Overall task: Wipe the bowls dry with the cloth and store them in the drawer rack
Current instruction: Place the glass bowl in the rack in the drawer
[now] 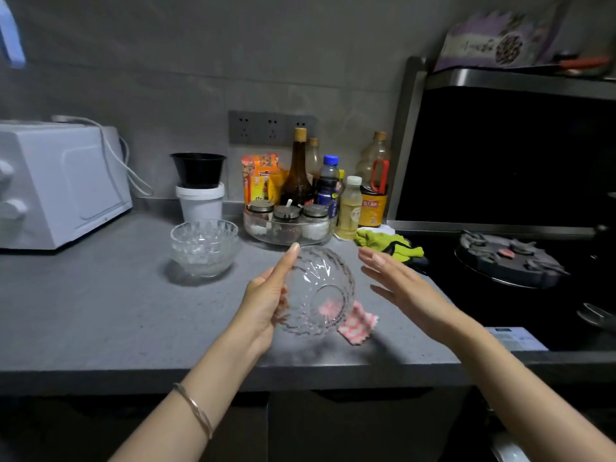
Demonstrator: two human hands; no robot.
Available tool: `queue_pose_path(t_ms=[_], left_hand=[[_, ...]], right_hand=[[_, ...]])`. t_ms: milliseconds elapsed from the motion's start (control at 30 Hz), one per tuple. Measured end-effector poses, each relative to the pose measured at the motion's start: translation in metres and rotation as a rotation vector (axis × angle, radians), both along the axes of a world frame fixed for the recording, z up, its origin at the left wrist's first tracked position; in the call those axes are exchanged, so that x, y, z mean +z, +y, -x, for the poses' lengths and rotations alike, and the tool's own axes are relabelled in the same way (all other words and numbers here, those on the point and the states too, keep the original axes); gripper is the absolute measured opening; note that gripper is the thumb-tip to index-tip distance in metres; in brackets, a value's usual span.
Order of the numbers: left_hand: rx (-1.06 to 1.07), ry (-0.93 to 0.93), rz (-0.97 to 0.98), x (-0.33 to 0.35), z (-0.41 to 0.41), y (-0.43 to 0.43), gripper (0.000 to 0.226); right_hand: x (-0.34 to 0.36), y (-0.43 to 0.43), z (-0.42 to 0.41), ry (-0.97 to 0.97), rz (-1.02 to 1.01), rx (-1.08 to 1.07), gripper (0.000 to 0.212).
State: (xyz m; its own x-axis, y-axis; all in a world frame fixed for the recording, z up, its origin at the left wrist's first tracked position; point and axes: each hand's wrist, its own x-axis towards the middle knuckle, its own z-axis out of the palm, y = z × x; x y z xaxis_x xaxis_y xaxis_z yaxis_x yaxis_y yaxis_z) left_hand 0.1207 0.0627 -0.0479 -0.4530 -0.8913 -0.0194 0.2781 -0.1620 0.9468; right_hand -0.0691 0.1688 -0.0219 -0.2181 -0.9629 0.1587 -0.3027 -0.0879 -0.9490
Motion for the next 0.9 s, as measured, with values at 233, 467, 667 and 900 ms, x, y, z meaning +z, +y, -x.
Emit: queue_pose_path(t_ms=[233, 467, 667, 900], left_hand=[[-0.474, -0.069, 0.159, 0.015, 0.085, 0.075, 0.038], [-0.704, -0.062, 0.194, -0.004, 0.182, 0.165, 0.046], [-0.647, -0.088, 0.516, -0.061, 0.266, 0.236, 0.033], [-0.65, -0.344, 0.862, -0.162, 0.324, 0.272, 0.043]], right_hand=[[0.037, 0.092, 0.055, 0.034, -0.155, 0.153, 0.04], [0.015, 0.209, 0.132, -0.207, -0.262, 0.07, 0.028], [-0.022, 0.308, 0.192, -0.359, -0.267, -0.219, 0.05], [-0.086, 0.352, 0.257, -0.568, -0.292, -0.522, 0.056]])
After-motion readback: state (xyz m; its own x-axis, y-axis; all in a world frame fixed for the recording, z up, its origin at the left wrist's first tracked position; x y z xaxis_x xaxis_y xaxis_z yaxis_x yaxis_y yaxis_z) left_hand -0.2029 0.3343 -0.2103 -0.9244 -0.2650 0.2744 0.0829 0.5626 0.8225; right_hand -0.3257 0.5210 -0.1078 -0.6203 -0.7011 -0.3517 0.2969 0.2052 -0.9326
